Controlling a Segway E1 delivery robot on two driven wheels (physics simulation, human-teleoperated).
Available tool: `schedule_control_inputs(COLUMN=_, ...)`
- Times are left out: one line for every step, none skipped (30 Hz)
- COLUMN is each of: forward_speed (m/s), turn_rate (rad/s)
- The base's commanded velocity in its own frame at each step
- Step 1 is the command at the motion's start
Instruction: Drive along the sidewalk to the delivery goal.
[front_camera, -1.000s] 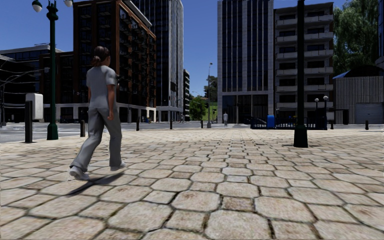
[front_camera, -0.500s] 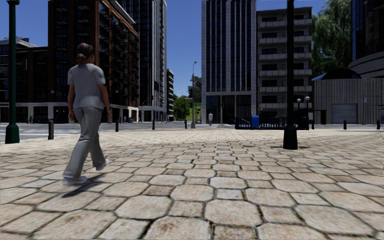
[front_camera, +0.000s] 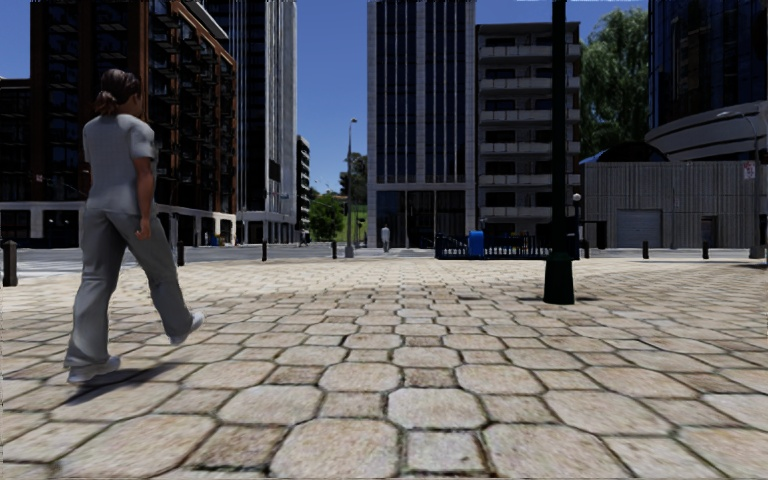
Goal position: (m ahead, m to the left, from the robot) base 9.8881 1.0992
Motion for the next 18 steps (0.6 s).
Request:
schedule_control_inputs(forward_speed=1.30, turn_rate=-0.27)
schedule_control_inputs(forward_speed=1.30, turn_rate=-0.22)
schedule_control_inputs(forward_speed=1.30, turn_rate=-0.22)
schedule_control_inputs(forward_speed=1.30, turn_rate=-0.05)
schedule_control_inputs(forward_speed=1.30, turn_rate=0.00)
schedule_control_inputs(forward_speed=1.30, turn_rate=0.00)
schedule_control_inputs(forward_speed=1.30, turn_rate=0.00)
schedule_control_inputs(forward_speed=1.30, turn_rate=0.00)
schedule_control_inputs(forward_speed=1.30, turn_rate=0.00)
schedule_control_inputs(forward_speed=1.30, turn_rate=0.00)
schedule_control_inputs(forward_speed=1.30, turn_rate=0.00)
schedule_control_inputs(forward_speed=1.32, turn_rate=0.00)
schedule_control_inputs(forward_speed=1.37, turn_rate=0.00)
schedule_control_inputs(forward_speed=1.37, turn_rate=0.00)
schedule_control_inputs(forward_speed=1.40, turn_rate=0.00)
schedule_control_inputs(forward_speed=1.45, turn_rate=0.00)
schedule_control_inputs(forward_speed=1.58, turn_rate=0.00)
schedule_control_inputs(forward_speed=1.58, turn_rate=0.00)
